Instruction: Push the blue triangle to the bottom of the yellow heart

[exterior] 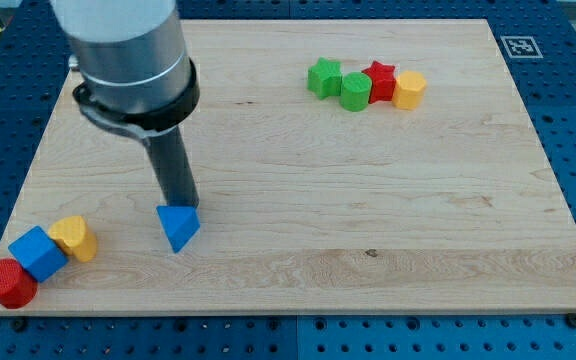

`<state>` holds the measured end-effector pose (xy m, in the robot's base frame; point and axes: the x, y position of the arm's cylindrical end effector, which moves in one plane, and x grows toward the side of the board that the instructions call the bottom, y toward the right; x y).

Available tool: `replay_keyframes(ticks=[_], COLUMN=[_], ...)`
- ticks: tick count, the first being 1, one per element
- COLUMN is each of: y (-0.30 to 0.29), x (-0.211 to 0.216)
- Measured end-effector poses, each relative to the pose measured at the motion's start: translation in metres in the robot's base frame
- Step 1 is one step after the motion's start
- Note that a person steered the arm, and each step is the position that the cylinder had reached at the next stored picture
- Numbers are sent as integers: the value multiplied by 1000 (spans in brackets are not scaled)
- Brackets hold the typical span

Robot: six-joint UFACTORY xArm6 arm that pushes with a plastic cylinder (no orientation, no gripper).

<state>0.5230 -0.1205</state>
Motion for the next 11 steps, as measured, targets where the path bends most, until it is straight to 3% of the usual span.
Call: replay_keyframes(ticks=[2, 3, 5, 9, 11], y=[-11, 4, 32, -36, -29], x=[27, 13, 42, 62, 60])
